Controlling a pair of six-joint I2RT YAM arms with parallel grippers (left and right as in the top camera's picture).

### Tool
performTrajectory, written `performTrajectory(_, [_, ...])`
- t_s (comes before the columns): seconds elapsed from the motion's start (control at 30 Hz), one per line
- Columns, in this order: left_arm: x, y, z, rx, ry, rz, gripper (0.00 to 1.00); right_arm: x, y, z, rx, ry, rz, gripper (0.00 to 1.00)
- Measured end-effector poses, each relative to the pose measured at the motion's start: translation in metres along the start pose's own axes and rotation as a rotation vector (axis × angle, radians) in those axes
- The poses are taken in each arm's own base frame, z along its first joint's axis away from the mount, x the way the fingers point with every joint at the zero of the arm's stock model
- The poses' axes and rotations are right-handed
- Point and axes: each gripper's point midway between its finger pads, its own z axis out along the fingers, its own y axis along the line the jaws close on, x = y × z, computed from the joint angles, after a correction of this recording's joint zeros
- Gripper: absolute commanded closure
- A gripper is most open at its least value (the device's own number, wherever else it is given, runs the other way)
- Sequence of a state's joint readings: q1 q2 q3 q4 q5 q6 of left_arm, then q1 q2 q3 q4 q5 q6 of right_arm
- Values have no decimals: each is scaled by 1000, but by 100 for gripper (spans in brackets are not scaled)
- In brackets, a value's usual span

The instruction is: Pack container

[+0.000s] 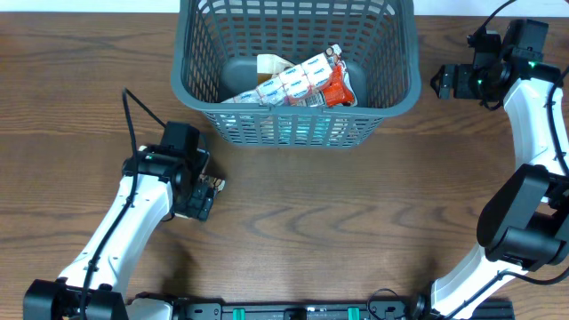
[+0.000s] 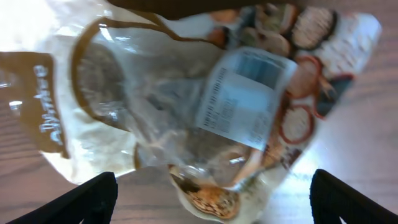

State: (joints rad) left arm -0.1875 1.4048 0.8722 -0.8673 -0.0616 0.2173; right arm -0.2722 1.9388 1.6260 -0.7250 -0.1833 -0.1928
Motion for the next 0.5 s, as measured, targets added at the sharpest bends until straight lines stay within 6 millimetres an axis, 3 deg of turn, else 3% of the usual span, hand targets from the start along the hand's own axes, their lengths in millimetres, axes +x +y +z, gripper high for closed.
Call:
performTrajectory(0.27, [13, -5, -1, 24, 53, 86, 12, 0, 0, 0, 0, 0, 0, 1])
performTrajectory(0.5, [19, 5, -1, -34, 81, 138, 11, 3, 0, 0, -2, 10, 2, 1])
